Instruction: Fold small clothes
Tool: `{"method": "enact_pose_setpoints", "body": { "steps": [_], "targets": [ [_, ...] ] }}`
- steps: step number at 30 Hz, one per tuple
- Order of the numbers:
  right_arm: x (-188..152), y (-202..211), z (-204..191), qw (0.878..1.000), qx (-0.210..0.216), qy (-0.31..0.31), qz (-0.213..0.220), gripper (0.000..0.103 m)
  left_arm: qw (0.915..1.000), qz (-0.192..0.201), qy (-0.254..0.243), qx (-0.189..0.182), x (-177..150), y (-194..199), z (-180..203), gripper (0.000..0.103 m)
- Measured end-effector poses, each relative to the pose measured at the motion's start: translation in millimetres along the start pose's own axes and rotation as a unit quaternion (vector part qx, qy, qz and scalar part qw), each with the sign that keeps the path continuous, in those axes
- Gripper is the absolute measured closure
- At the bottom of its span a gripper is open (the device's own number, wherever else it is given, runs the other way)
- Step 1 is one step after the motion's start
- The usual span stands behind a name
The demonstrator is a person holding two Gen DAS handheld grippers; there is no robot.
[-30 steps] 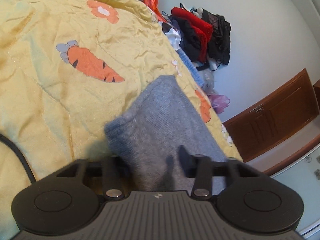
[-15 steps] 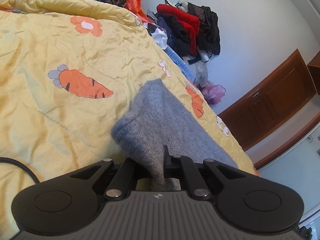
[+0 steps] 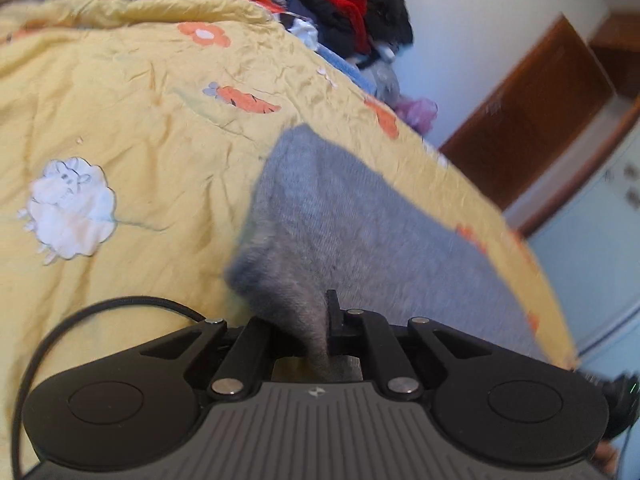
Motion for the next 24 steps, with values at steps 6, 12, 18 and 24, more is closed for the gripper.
{"method": "enact_pose_setpoints", "body": {
  "steps": [6, 12, 18, 24],
  "targets": [
    [43.2, 54.1, -8.3, 0.991, -0.068, 0.061, 0.099, 0.043, 0.9912, 0.080, -0.086, 0.060, 46.9, 60.2, -1.5, 0.074],
    [123.9, 23.2, -41.8, 0.980, -0.081, 0.150, 0.106, 0.016, 0.9763, 0.164, -0.107, 0.093, 132.0, 40.2, 10.6, 0.009],
    [160.8, -74.9, -26.0, 0.965, -0.164, 0.201, 0.027, 0.023, 0.9794, 0.010, -0.149, 0.136, 155.0, -107.6, 15.8, 0.048],
    [159.1, -110.3, -26.4, 0.963, -0.150, 0.225, -0.001, 0.025, 0.9643, -0.035, -0.212, 0.154, 149.3, -172.5, 27.5, 0.058]
  ]
}}
Point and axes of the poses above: each gripper's, at about its wrist camera, not at the fingertips, and y roughly against the way its jaws point, z to its right, x to its top, the point moved 9 cm from there along -y, roughly the way its jaws point, and after that the axes turned 4 degrees about -z, right-handed, at the moved point
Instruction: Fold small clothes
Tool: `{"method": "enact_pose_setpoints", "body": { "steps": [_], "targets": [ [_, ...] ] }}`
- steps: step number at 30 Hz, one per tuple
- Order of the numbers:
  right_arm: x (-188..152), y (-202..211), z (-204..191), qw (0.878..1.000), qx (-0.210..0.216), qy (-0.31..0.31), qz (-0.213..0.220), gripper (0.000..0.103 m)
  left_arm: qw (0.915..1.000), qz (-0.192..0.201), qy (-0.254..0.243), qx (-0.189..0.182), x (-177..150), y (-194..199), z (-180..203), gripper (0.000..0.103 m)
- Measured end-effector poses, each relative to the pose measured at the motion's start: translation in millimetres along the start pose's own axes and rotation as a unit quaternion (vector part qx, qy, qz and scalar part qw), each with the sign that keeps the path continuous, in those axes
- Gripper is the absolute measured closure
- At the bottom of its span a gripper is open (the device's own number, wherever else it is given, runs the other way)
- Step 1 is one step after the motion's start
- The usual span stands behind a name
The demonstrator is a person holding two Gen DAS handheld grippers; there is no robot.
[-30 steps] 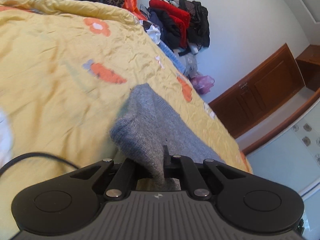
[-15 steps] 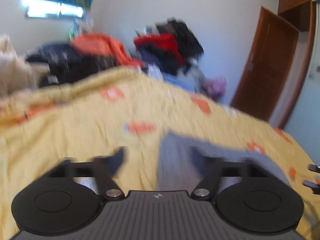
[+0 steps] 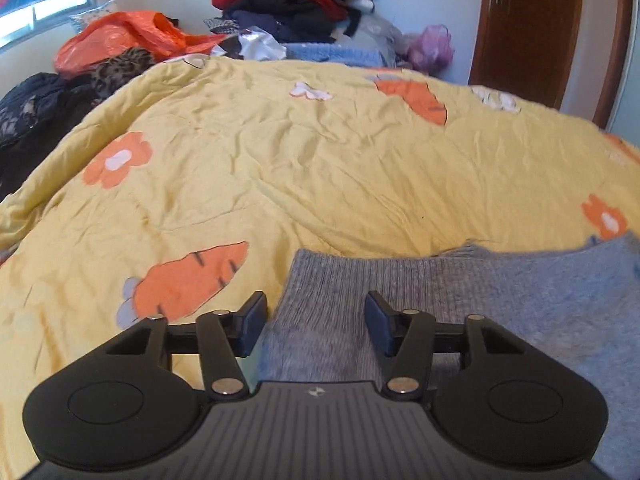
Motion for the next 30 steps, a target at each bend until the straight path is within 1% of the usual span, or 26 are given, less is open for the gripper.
{"method": "enact_pose_setpoints", "body": {
  "steps": [2, 3, 4, 5, 6, 8, 10, 12, 13, 15, 16, 18, 19, 20, 21, 22, 23, 24, 25, 26, 27, 28, 29, 30],
  "targets": [
    [2.2, -2.4, 3.6, 1.000, 0.002, -0.001, 0.001, 0.047, 0.9999, 0.001, 0.003, -0.012, 5.5, -6.4, 0.5, 0.063],
    [2.8, -3.2, 5.2, 1.000, 0.007, -0.005, -0.001, 0.054, 0.9997, -0.002, 0.011, -0.022, 9.0, -7.6, 0.0, 0.074],
    [1.4, -5.4, 5.7, 1.000, 0.022, -0.011, -0.011, 0.073, 0.9993, -0.006, 0.020, -0.031, 12.1, -9.5, -1.1, 0.087],
    [0.3, -7.6, 4.2, 0.999, 0.039, -0.016, -0.020, 0.084, 0.9989, -0.008, 0.025, -0.040, 13.1, -10.9, -1.7, 0.091],
    [-0.6, -7.4, 3.5, 0.999, 0.045, -0.018, -0.017, 0.084, 0.9986, -0.010, 0.021, -0.047, 13.6, -12.1, -0.6, 0.095],
    [0.1, -4.3, 0.1, 0.999, 0.044, -0.010, -0.007, 0.084, 0.9992, -0.002, -0.002, -0.040, 13.4, -9.7, 3.8, 0.096],
    [7.4, 4.0, -0.2, 0.999, 0.046, -0.017, 0.018, 0.085, 0.9995, 0.014, -0.015, -0.022, 16.4, -4.2, 4.3, 0.097],
    [16.2, 15.6, 3.9, 0.997, 0.050, -0.032, 0.054, 0.086, 0.9993, 0.036, -0.010, -0.007, 22.3, 2.1, -2.1, 0.097],
    [17.7, 15.3, 8.2, 0.996, 0.052, -0.044, 0.057, 0.086, 0.9993, 0.038, -0.002, -0.002, 23.6, 0.1, -7.6, 0.097],
    [12.8, 4.0, 16.9, 0.997, 0.039, -0.057, 0.042, 0.086, 0.9998, 0.016, 0.003, 0.012, 17.6, -13.8, -12.7, 0.097],
    [8.5, -3.4, 17.9, 0.997, 0.032, -0.055, 0.033, 0.086, 0.9995, 0.026, -0.006, 0.020, 16.1, -15.2, -11.7, 0.097],
    [3.5, -8.9, 16.9, 0.998, 0.025, -0.053, 0.030, 0.086, 0.9986, 0.031, -0.024, 0.035, 14.8, -13.2, -6.4, 0.097],
    [2.7, -9.0, 16.2, 0.998, 0.024, -0.055, 0.031, 0.085, 0.9983, 0.034, -0.027, 0.038, 15.2, -10.8, -5.1, 0.094],
    [2.5, -8.1, 15.5, 0.998, 0.026, -0.057, 0.030, 0.081, 0.9980, 0.040, -0.029, 0.040, 16.0, -6.4, -5.2, 0.093],
    [3.5, -5.4, 15.6, 0.997, 0.025, -0.061, 0.032, 0.079, 0.9975, 0.047, -0.030, 0.044, 16.5, 0.3, -5.9, 0.093],
    [5.6, 0.3, 16.0, 0.997, 0.017, -0.064, 0.038, 0.074, 0.9967, 0.056, -0.029, 0.051, 17.3, 9.6, -6.9, 0.092],
    [8.7, 8.7, 15.7, 0.997, -0.003, -0.063, 0.049, 0.064, 0.9952, 0.072, -0.031, 0.059, 18.9, 22.4, -7.2, 0.092],
    [12.4, 19.8, 12.5, 0.996, -0.019, -0.054, 0.067, 0.062, 0.9927, 0.092, -0.034, 0.070, 20.7, 37.7, -6.6, 0.092],
    [16.5, 33.4, 4.7, 0.995, -0.025, -0.037, 0.092, 0.062, 0.9901, 0.112, -0.030, 0.080, 21.7, 53.7, -4.9, 0.092],
    [19.8, 47.5, -7.5, 0.992, -0.023, -0.020, 0.120, 0.062, 0.9890, 0.125, -0.022, 0.075, 22.0, 66.5, -0.6, 0.091],
    [21.6, 56.9, -21.2, 0.990, -0.014, -0.007, 0.142, 0.061, 0.9898, 0.131, -0.014, 0.053, 21.6, 74.9, 8.2, 0.091],
    [21.2, 59.1, -35.2, 0.989, -0.004, 0.004, 0.150, 0.055, 0.9914, 0.128, -0.009, 0.029, 19.9, 76.8, 20.4, 0.091],
    [20.2, 54.5, -50.0, 0.989, 0.003, 0.018, 0.147, 0.049, 0.9931, 0.117, -0.010, 0.011, 17.6, 73.1, 33.7, 0.091],
    [16.9, 44.5, -60.9, 0.990, 0.002, 0.034, 0.136, 0.046, 0.9946, 0.101, -0.020, 0.002, 14.2, 63.9, 50.3, 0.091]
  ]
}}
Point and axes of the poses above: each gripper's, at about its wrist camera, not at the fingertips, and y roughly against the way its jaws point, z to its right, x to its top, the point moved 9 cm from there along -y, roughly the way its jaws point, and after that the axes turned 4 degrees about -z, right-handed, at the moved point
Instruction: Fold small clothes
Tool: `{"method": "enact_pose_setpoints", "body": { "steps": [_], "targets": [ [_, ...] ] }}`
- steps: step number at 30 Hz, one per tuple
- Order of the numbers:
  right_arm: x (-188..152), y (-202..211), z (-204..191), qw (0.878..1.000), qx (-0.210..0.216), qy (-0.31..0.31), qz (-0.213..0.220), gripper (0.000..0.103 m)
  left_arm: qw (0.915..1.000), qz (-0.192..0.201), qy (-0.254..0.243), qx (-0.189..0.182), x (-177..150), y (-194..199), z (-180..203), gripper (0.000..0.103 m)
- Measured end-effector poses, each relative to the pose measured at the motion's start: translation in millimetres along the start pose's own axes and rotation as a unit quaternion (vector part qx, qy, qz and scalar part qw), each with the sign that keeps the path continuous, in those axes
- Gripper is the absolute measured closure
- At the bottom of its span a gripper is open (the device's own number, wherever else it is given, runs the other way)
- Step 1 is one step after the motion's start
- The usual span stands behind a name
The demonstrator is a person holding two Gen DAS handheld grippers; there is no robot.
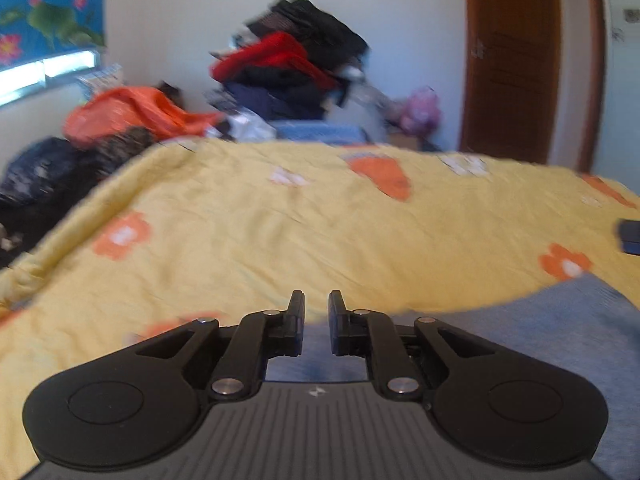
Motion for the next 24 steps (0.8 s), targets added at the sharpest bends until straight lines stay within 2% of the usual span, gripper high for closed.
{"method": "enact_pose_setpoints", "body": {
  "steps": [1, 4, 5, 6, 12, 15, 17, 19, 21, 22, 24],
  "targets": [
    [-7.9, -14.0, -9.5, 1.000, -0.008, 0.022, -0.021, 0.043, 0.9998, -0.013, -0.011, 0.001, -5.2, -9.9, 12.9, 0.091],
    [-38.9, -55.0, -8.3, 0.991, -0.070, 0.061, -0.094, 0.045, 0.9970, -0.075, -0.012, 0.017, -28.9, -46.3, 28.8, 0.092],
    [-47.4, -62.6, -1.4, 0.987, -0.091, 0.071, -0.110, 0.046, 0.9979, -0.057, -0.017, 0.026, -32.1, -48.7, 27.7, 0.092],
    [-50.4, -61.1, 0.3, 0.988, -0.092, 0.089, -0.091, 0.048, 0.9981, -0.046, -0.028, 0.031, -35.2, -49.8, 27.4, 0.092],
    [-47.5, -51.8, 15.5, 0.993, -0.063, 0.048, -0.087, 0.049, 0.9988, -0.040, -0.015, 0.024, -35.7, -50.6, 23.1, 0.092],
    [-48.2, -51.5, 6.7, 0.989, -0.086, 0.070, -0.100, 0.048, 0.9989, -0.037, -0.010, 0.027, -35.4, -50.6, 22.9, 0.092],
    [-43.3, -43.9, -5.2, 0.988, -0.106, 0.067, -0.090, 0.042, 0.9991, -0.036, -0.003, 0.024, -35.8, -50.2, 21.7, 0.091],
    [-37.8, -36.6, -28.1, 0.993, -0.068, 0.064, -0.068, 0.041, 0.9992, -0.036, 0.005, 0.020, -35.7, -49.7, 20.3, 0.091],
    [-38.4, -40.4, -55.1, 0.994, -0.030, 0.076, -0.073, 0.029, 0.9992, -0.035, 0.009, 0.017, -35.6, -49.7, 19.2, 0.091],
    [-40.5, -46.1, -66.3, 0.993, -0.022, 0.088, -0.080, 0.023, 0.9992, -0.035, 0.009, 0.016, -35.5, -49.6, 19.0, 0.091],
    [-45.7, -61.0, -83.0, 0.989, -0.018, 0.115, -0.091, 0.023, 0.9992, -0.035, 0.009, 0.016, -35.6, -49.5, 18.8, 0.091]
  ]
}}
Point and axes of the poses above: each gripper's, at about its wrist camera, not at the fingertips, and y roughly against the way its jaws point, z to its right, x to its top, the point moved 9 cm from there along -y, roughly the way its jaws point, and after that the axes turned 4 degrees about -z, right-handed, at the moved point
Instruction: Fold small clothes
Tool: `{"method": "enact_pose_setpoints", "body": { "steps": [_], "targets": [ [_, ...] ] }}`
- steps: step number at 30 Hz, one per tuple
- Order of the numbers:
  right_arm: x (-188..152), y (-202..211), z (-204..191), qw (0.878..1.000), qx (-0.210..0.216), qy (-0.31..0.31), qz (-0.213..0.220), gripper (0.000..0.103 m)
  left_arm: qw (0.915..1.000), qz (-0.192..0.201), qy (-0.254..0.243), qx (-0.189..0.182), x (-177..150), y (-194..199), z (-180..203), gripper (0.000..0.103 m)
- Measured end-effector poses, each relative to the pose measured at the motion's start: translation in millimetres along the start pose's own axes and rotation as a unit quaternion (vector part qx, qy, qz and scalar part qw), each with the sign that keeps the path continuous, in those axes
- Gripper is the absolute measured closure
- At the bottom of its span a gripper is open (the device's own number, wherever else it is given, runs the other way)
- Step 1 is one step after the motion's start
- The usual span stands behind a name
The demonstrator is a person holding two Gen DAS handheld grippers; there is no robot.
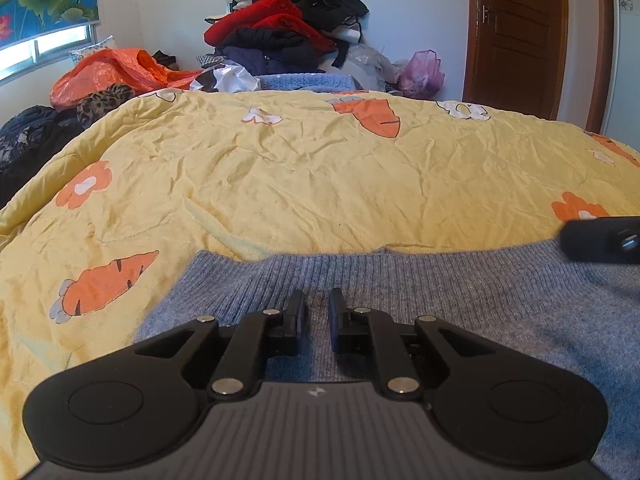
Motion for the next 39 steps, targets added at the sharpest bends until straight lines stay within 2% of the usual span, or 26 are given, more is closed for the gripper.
{"method": "enact_pose_setpoints", "body": {
  "steps": [5, 6, 12, 15, 17, 18, 19, 20, 21, 22, 24, 27, 29, 32, 35, 39],
  "targets": [
    [-17.4, -42.4, -3.6, 0.999, -0.002, -0.019, -0.044, 0.023, 1.0000, 0.001, 0.007, -0.005, -0.7, 0.7, -0.9, 0.091],
    [-21.2, -41.4, -3.8, 1.000, 0.001, -0.008, -0.017, 0.024, 0.9999, 0.001, 0.009, -0.007, -1.0, 0.8, -1.1, 0.091],
    [-23.5, -36.6, 3.7, 0.998, 0.041, -0.054, -0.002, 0.019, 0.9998, 0.002, 0.014, -0.016, -0.9, 1.9, -3.1, 0.090],
    [-23.6, -35.7, 3.2, 0.997, 0.048, -0.057, -0.002, 0.016, 0.9997, 0.000, 0.006, -0.023, -1.1, 6.8, -1.9, 0.085],
    [-23.5, -35.1, 3.0, 0.997, 0.053, -0.059, -0.002, 0.015, 0.9998, 0.001, -0.011, -0.015, -2.3, 16.4, 0.0, 0.072],
    [-23.7, -34.4, 3.5, 0.997, 0.056, -0.062, -0.001, 0.014, 0.9998, 0.003, -0.013, -0.013, -2.9, 22.9, -0.2, 0.049],
    [-23.5, -34.1, 3.9, 0.996, 0.059, -0.066, 0.000, 0.014, 0.9998, 0.009, -0.010, -0.015, -3.3, 31.8, -1.1, 0.018],
    [-23.2, -34.0, 4.4, 0.996, 0.062, -0.069, 0.000, 0.014, 0.9995, 0.022, -0.003, -0.024, -3.7, 41.7, -2.3, 0.009],
    [-23.4, -33.5, 4.7, 0.995, 0.065, -0.070, 0.000, 0.013, 0.9986, 0.039, 0.006, -0.036, -4.6, 52.0, -3.3, 0.005],
    [-23.5, -33.4, 4.7, 0.995, 0.068, -0.072, 0.000, 0.013, 0.9978, 0.045, 0.011, -0.048, -6.7, 59.2, -2.7, 0.005],
    [-22.7, -33.8, 4.1, 0.994, 0.074, -0.075, 0.000, 0.011, 0.9977, 0.025, 0.007, -0.062, -14.7, 59.2, 2.3, 0.005],
    [-22.8, -32.9, 4.1, 0.994, 0.080, -0.078, 0.000, 0.010, 0.9996, -0.014, -0.011, -0.022, -34.2, 33.0, 1.8, 0.008],
    [-22.9, -33.0, 3.9, 0.993, 0.083, -0.080, 0.001, 0.009, 0.9995, -0.014, 0.008, -0.029, -33.9, 27.7, -2.0, 0.008],
    [-22.2, -33.0, 3.8, 0.993, 0.088, -0.083, 0.000, 0.007, 0.9997, -0.016, -0.004, -0.019, -32.2, 24.3, 0.6, 0.008],
    [-22.2, -32.7, 4.0, 0.992, 0.092, -0.085, 0.000, 0.006, 0.9995, -0.014, -0.001, -0.028, -31.6, 27.1, -2.5, 0.008],
    [-22.1, -31.1, 6.1, 0.991, 0.099, -0.092, 0.002, 0.006, 0.9988, 0.013, 0.044, -0.016, -37.4, 55.6, -23.0, 0.008]
  ]
}}
Point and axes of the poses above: each gripper's, at about its wrist camera, not at the fingertips, and y roughly against the way its jaws point, z to its right, x to its top, the point moved 9 cm from there along -y, roughly the way its jaws point, and after that the axes turned 4 degrees about -z, right-handed, at the moved point
